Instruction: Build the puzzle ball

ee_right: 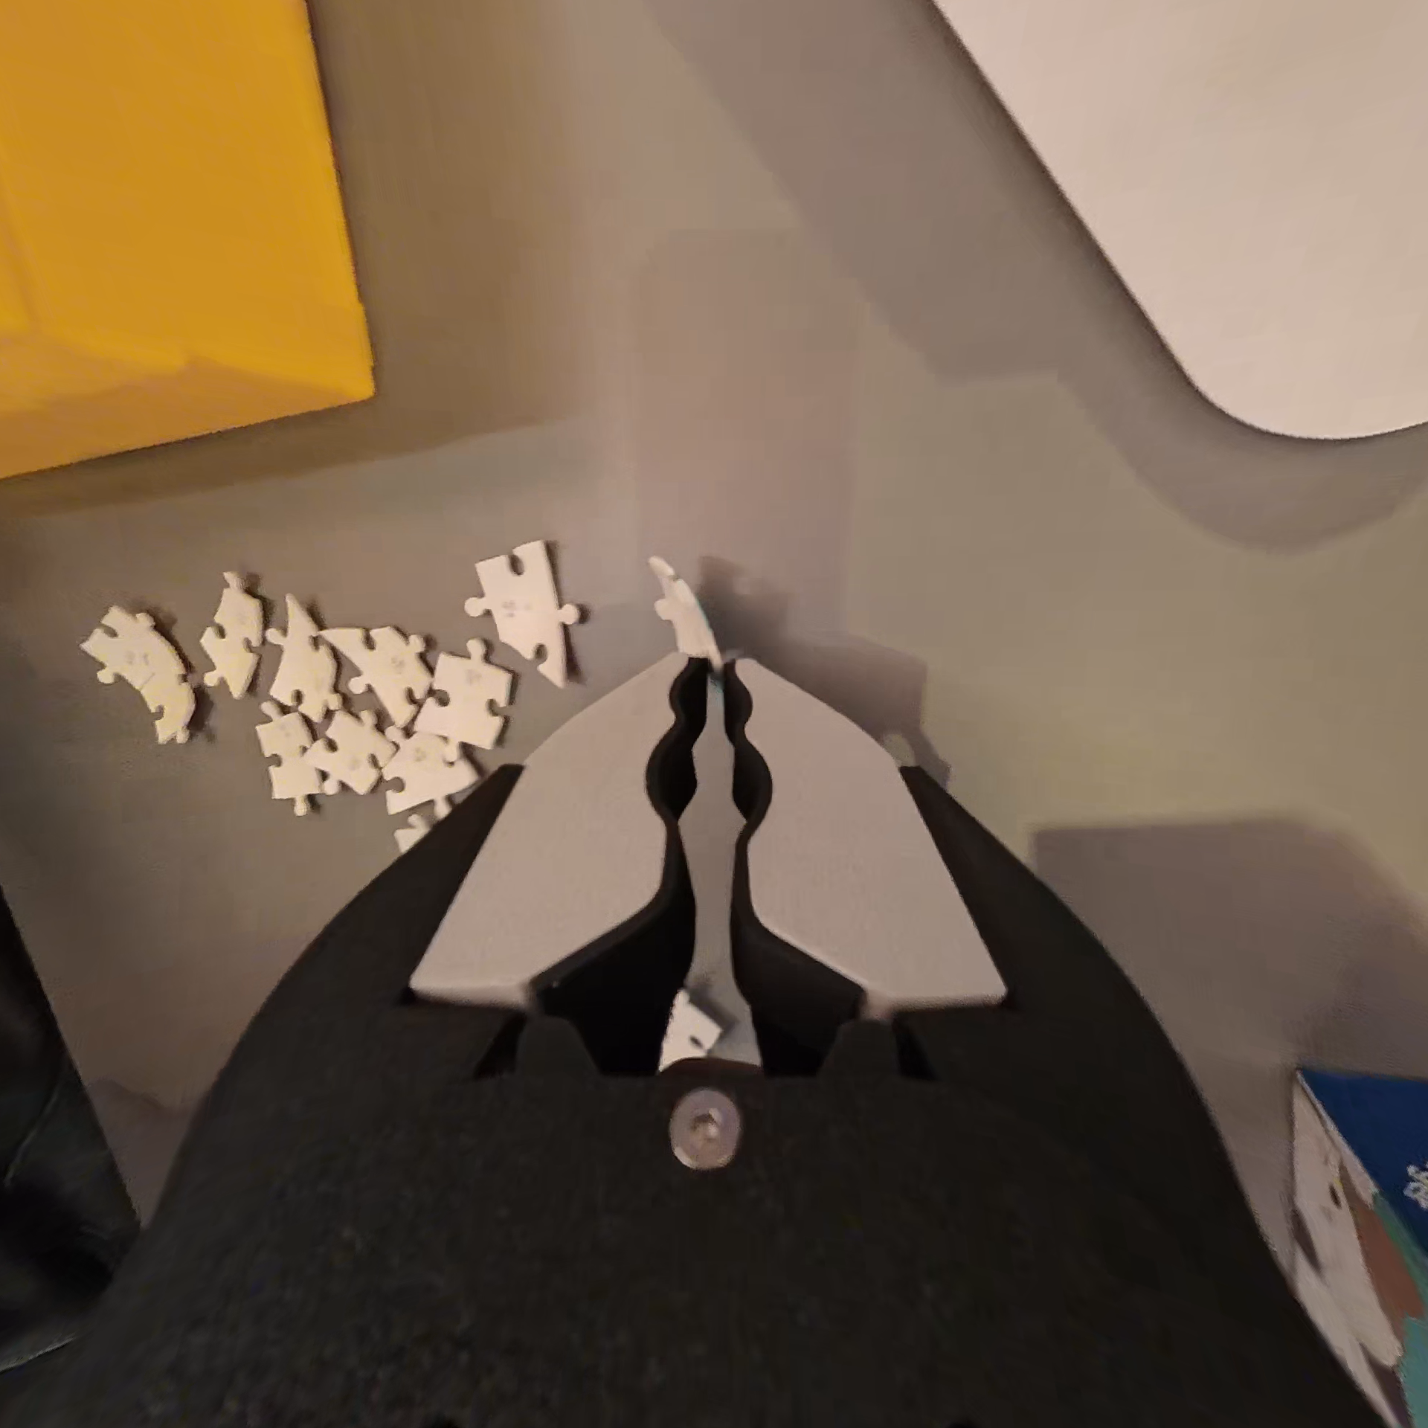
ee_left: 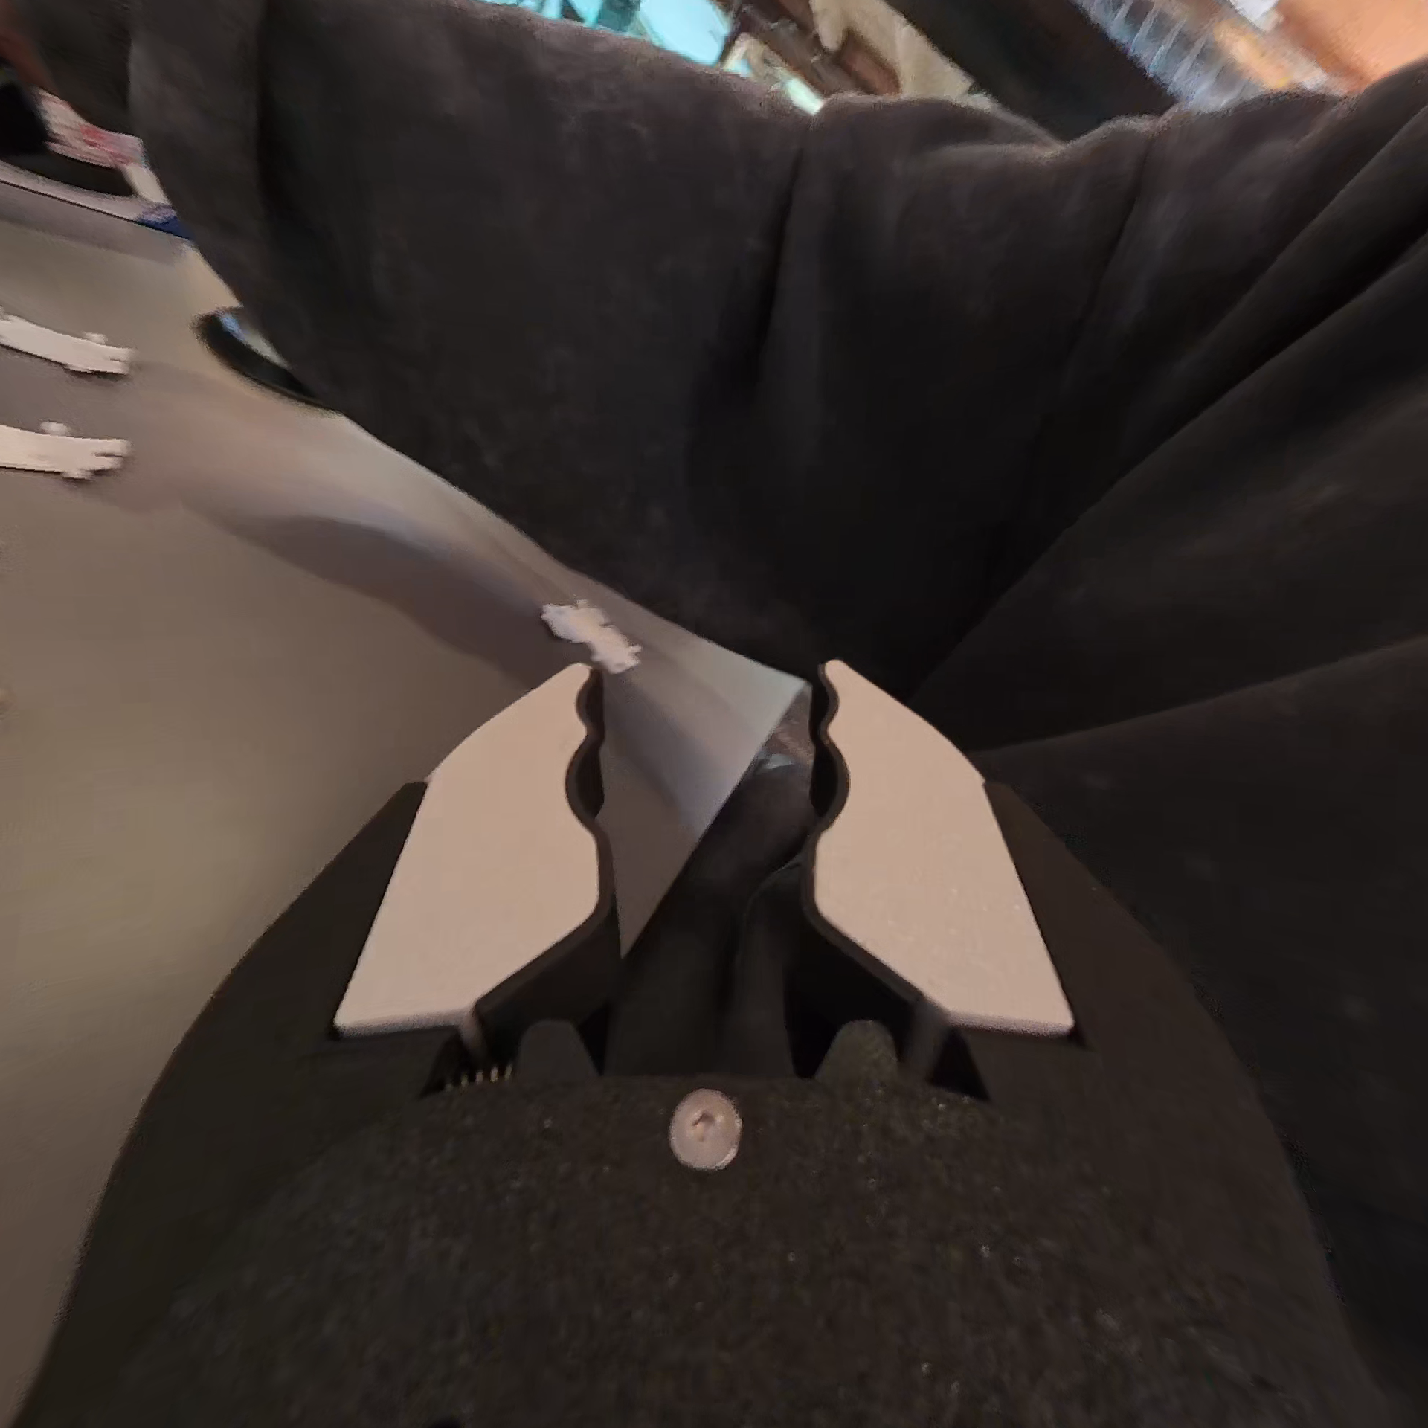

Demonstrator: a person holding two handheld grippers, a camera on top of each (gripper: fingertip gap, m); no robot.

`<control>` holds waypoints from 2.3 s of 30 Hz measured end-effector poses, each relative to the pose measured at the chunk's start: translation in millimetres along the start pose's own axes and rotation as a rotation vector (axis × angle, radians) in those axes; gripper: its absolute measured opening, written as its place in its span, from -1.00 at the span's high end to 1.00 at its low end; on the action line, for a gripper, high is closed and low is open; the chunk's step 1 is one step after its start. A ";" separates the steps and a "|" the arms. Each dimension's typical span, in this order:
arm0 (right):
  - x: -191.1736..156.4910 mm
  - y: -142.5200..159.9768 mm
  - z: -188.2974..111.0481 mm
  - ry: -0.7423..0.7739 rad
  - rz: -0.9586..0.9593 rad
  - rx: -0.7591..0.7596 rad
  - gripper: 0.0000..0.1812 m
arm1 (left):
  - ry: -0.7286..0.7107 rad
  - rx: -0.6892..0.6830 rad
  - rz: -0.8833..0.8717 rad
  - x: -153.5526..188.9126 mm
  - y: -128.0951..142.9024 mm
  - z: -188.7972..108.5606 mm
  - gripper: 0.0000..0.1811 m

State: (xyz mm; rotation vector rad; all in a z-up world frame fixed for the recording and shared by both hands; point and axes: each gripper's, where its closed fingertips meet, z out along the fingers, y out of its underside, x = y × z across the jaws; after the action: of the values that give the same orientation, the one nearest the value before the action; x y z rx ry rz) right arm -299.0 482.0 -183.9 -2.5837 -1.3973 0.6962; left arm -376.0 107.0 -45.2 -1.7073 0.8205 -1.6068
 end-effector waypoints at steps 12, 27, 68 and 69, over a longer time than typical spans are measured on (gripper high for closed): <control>-5.3 3.7 -31.3 0.125 -0.100 0.014 0.77 | -0.355 0.131 0.299 -17.3 -64.2 -88.6 0.49; -278.0 173.6 -131.6 0.303 -0.105 0.494 0.63 | -0.753 -0.829 0.352 -276.1 -50.6 -115.7 0.37; -334.9 251.0 -84.1 0.189 0.042 0.581 0.69 | -0.451 -0.226 0.005 -224.7 -102.3 -120.1 1.00; -334.7 251.6 -84.3 0.188 0.042 0.582 0.69 | -0.459 -0.232 0.004 -225.5 -101.3 -120.7 1.00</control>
State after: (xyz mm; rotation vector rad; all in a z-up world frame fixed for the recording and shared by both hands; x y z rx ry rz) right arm -226.0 75.1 -76.5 -2.1533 -0.9138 0.7131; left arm -507.7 343.7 -92.9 -2.1252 0.7939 -1.0772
